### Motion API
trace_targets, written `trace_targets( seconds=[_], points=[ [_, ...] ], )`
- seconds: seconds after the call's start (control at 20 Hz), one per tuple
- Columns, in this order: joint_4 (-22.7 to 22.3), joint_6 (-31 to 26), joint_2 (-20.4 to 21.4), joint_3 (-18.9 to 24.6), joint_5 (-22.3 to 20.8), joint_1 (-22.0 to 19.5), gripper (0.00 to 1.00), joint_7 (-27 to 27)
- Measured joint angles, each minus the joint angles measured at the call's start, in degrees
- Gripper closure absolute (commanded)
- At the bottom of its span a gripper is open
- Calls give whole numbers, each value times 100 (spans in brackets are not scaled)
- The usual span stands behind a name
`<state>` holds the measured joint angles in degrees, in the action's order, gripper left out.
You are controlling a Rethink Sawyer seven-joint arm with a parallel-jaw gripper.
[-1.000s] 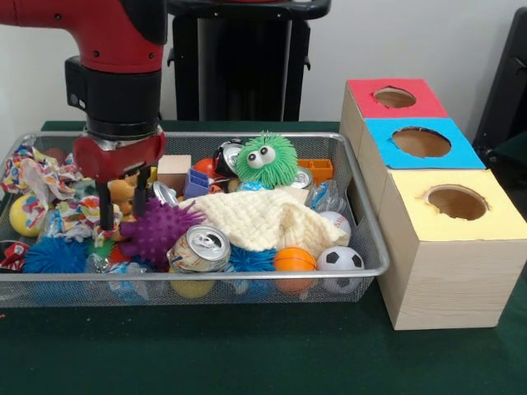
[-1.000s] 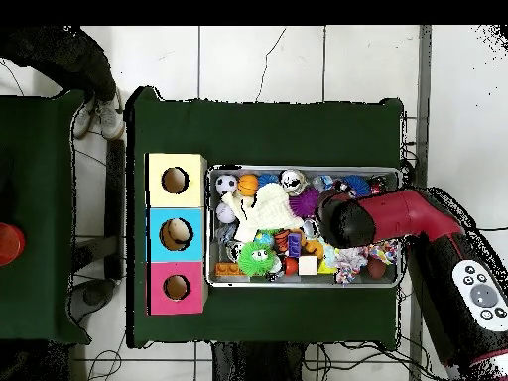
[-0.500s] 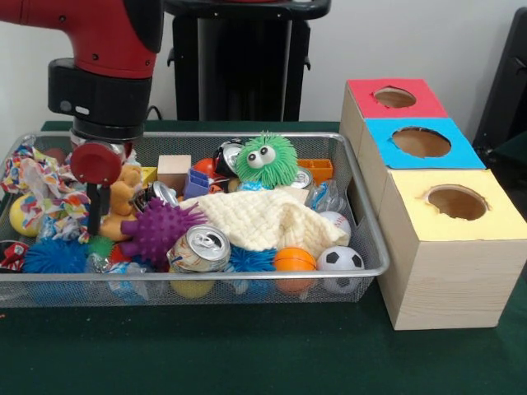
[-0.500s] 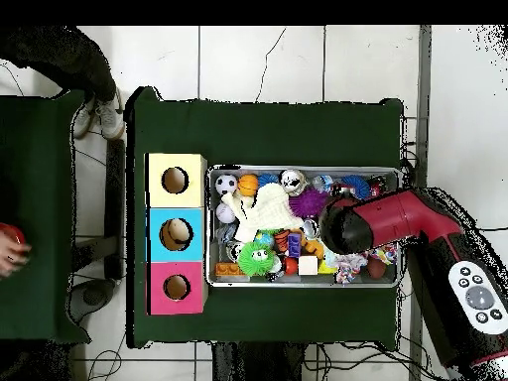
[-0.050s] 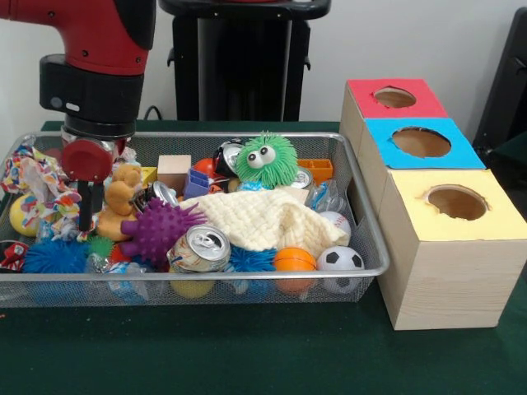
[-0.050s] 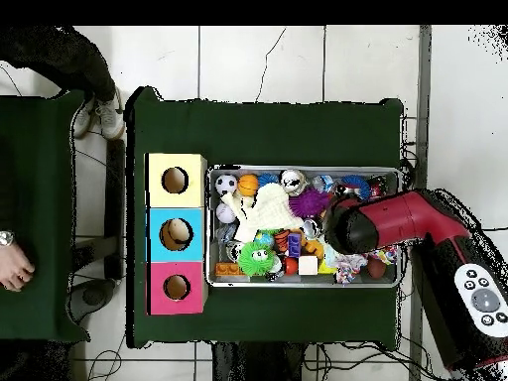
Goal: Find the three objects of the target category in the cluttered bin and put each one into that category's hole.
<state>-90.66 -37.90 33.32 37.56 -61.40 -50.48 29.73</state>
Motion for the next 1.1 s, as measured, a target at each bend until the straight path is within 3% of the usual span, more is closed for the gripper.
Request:
trace_targets(
  seconds=[0.25, 0.4, 0.5, 0.65, 1.05, 1.1],
  points=[
    [59, 0, -34, 0, 308, -119, 0, 0],
    [85, 0, -76, 2, 763, -324, 0, 1],
    [129, 0, -124, -35, 1411, -581, 0, 41],
    [200, 0, -136, -235, 2030, -682, 0, 233],
    [296, 1, -28, -1080, 3291, -493, 0, 1395],
    [241, 1, 74, -1299, 3538, -411, 0, 1782]
  ],
)
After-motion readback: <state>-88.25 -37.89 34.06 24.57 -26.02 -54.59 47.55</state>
